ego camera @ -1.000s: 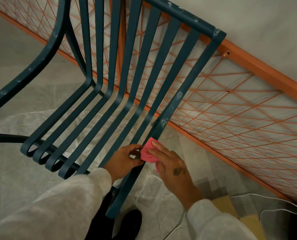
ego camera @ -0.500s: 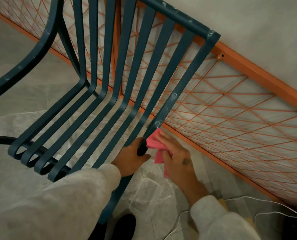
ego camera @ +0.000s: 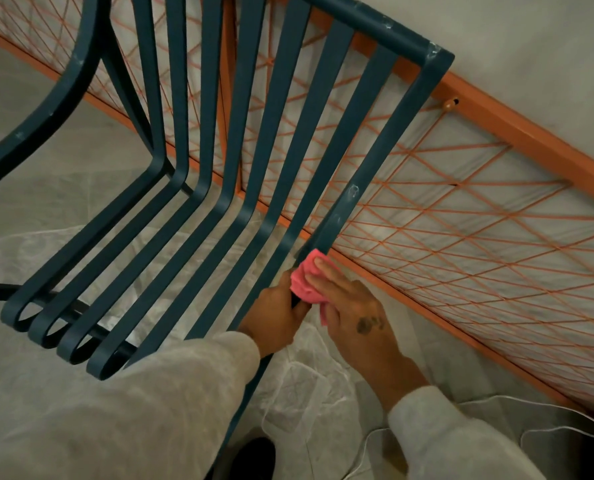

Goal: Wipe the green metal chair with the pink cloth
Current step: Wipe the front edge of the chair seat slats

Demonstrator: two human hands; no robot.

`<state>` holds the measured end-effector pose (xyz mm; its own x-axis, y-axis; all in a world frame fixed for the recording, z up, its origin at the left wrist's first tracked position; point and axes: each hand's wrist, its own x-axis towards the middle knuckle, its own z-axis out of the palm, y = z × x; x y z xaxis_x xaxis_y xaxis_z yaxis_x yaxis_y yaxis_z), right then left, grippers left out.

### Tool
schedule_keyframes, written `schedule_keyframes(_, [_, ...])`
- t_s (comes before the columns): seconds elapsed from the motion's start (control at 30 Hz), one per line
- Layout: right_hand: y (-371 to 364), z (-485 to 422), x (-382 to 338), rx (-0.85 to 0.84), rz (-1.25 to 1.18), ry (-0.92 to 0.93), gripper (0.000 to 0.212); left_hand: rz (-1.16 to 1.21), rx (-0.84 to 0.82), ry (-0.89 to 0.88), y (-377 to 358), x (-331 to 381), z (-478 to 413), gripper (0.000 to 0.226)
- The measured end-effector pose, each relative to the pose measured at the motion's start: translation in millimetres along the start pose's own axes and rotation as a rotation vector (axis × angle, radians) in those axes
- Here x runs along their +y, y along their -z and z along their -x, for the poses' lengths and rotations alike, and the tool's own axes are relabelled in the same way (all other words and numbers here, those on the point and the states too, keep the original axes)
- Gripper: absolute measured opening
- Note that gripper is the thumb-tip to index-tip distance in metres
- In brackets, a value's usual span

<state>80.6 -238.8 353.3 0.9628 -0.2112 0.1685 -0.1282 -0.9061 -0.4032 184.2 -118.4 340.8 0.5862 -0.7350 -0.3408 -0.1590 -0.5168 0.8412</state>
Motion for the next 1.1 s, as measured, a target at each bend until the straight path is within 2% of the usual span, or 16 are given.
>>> schedule_keyframes(0.1, [9.3,-15.1,13.5,-0.054,0.117,-0.044,0.064,0.007,0.043,0.034,-2.3,-4.1,-0.5,0.031])
schedule_keyframes(0.2, [-0.3,-26.7,24.4,-0.121,0.219,-0.098,0.061,-0.001,0.033,0.059,-4.0,-6.0,-2.5,0.035])
schedule_keyframes(0.33, [-5.7,-16.2,-0.5,-0.127,0.087,-0.146,0.059,0.023,0.042,0.036,-5.1,-7.0,-1.4,0.020])
schedule_keyframes(0.4, [2.3,-3.8,-9.2,-0.118,0.029,-0.068,0.062,0.023,0.039,0.001,-5.0,-7.1,0.0,0.018])
schedule_keyframes(0.5, [11.0,-1.7,1.9,-0.058,-0.042,-0.015,0.066,0.031,0.042,0.016,-3.7,-7.1,-0.8,0.030])
schedule_keyframes(0.63, [13.4,-23.0,11.0,0.042,-0.038,-0.155,0.059,0.012,0.046,0.040,-5.3,-4.5,-0.3,0.043])
schedule_keyframes(0.7, [6.7,-21.8,3.3,0.086,-0.038,-0.140,0.059,0.016,0.045,0.041,-5.3,-3.4,-0.3,0.039])
schedule_keyframes(0.77, [-1.1,-15.2,-4.0,-0.010,-0.076,-0.173,0.057,0.027,0.039,0.032,-5.4,-3.7,-0.3,0.024])
schedule_keyframes(0.83, [-3.5,-4.7,-6.0,-0.044,-0.091,-0.115,0.058,0.033,0.031,0.022,-5.0,-4.3,0.2,0.013])
schedule_keyframes(0.9, [0.4,-1.6,2.8,-0.033,-0.090,-0.070,0.060,0.037,0.032,0.021,-3.8,-2.9,0.3,0.012])
schedule_keyframes(1.0, [8.4,-13.4,6.7,-0.010,-0.111,-0.147,0.054,0.030,0.033,0.036,-2.8,-0.6,0.1,0.014])
schedule_keyframes(1.1, [2.4,-16.1,-9.2,0.093,-0.146,-0.230,0.050,0.008,0.022,0.052,-1.1,1.4,1.0,0.014])
